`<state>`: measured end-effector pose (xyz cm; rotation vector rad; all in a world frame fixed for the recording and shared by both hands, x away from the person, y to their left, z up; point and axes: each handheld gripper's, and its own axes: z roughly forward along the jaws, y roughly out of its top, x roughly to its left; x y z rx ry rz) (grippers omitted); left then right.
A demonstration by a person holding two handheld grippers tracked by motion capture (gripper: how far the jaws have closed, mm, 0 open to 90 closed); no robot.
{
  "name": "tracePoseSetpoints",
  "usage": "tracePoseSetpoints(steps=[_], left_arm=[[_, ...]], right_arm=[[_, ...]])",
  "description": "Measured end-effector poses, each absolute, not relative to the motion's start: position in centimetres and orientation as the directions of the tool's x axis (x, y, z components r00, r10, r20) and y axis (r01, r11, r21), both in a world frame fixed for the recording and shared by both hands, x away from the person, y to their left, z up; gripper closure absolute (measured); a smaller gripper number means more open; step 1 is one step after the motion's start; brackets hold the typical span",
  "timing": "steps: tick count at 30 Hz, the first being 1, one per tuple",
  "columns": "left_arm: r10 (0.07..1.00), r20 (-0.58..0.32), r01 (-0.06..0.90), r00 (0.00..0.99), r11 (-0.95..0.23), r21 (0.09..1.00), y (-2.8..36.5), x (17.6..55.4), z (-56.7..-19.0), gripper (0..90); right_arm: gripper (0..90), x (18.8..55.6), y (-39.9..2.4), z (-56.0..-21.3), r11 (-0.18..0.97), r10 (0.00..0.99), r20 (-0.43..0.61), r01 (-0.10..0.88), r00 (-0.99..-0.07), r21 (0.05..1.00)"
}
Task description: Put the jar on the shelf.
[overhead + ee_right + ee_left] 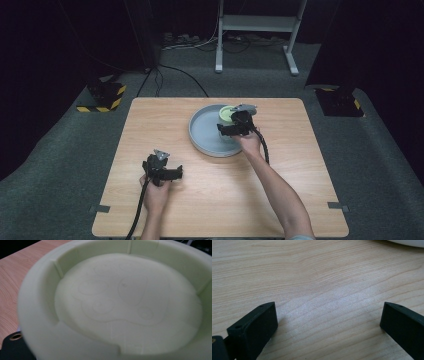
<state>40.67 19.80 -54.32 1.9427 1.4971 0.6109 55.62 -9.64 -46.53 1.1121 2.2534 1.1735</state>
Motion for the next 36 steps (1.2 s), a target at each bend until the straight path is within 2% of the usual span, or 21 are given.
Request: tracePoseSetpoints(steps=[36], left_arm=[[0.967,-0.004,0.688,0.256,-0.179,0.703,19.80,40.67,-54.32,1.3]], right_arm=[[10.7,55.23,-10.01,-46.97,0.361,0.775,0.011,0.457,-0.632,0.813]])
